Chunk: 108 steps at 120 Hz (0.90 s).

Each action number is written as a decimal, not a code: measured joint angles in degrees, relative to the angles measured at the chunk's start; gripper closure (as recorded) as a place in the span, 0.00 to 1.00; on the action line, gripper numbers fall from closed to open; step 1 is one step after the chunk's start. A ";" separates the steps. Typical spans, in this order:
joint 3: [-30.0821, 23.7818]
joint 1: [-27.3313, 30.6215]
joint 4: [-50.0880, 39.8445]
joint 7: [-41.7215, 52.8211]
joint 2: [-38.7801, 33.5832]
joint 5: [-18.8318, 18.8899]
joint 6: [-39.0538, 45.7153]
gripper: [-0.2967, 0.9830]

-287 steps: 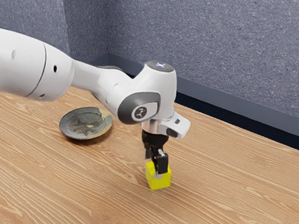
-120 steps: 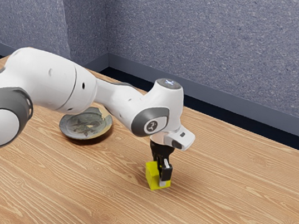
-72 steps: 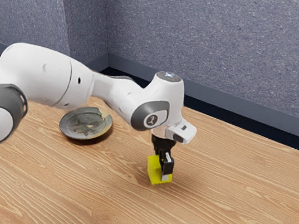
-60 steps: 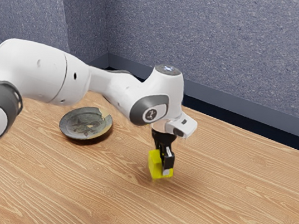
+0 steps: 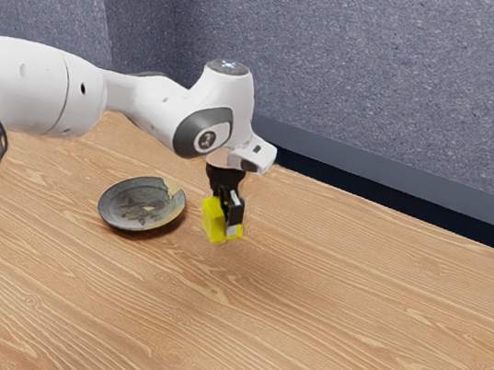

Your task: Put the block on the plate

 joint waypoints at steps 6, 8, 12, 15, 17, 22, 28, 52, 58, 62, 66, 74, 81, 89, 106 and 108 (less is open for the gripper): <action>-0.03 1.50 0.02 0.15 -0.01 0.36 -0.19 0.46; -0.03 1.95 0.02 0.21 -0.01 0.49 -0.25 0.46; -0.03 2.87 0.03 0.34 -0.01 0.73 -0.35 0.46; -0.04 3.52 0.03 0.43 -0.01 0.90 -0.42 0.46; -0.04 3.89 0.03 0.50 -0.01 1.01 -0.46 0.46; -0.04 4.80 0.03 0.71 -0.01 1.27 -0.55 0.46; -0.04 5.85 0.03 0.96 -0.07 1.51 -0.63 0.46; -0.04 10.15 0.09 2.17 -0.10 2.36 -0.87 0.46; -0.04 11.42 0.13 2.52 -0.10 2.61 -0.96 0.46; -0.13 12.33 0.24 2.77 -0.06 2.73 -1.02 0.46; -0.23 13.02 0.41 3.03 -0.04 2.83 -1.08 0.46; -0.34 13.75 0.62 3.54 -0.02 2.93 -1.18 0.46; -0.58 14.71 0.70 3.97 0.11 2.93 -1.25 0.46; -1.64 16.52 0.78 4.46 0.29 3.00 -1.30 0.46; -3.11 19.71 1.48 5.54 1.04 3.06 -1.37 0.46; -3.29 19.98 1.75 5.67 1.32 3.06 -1.38 0.46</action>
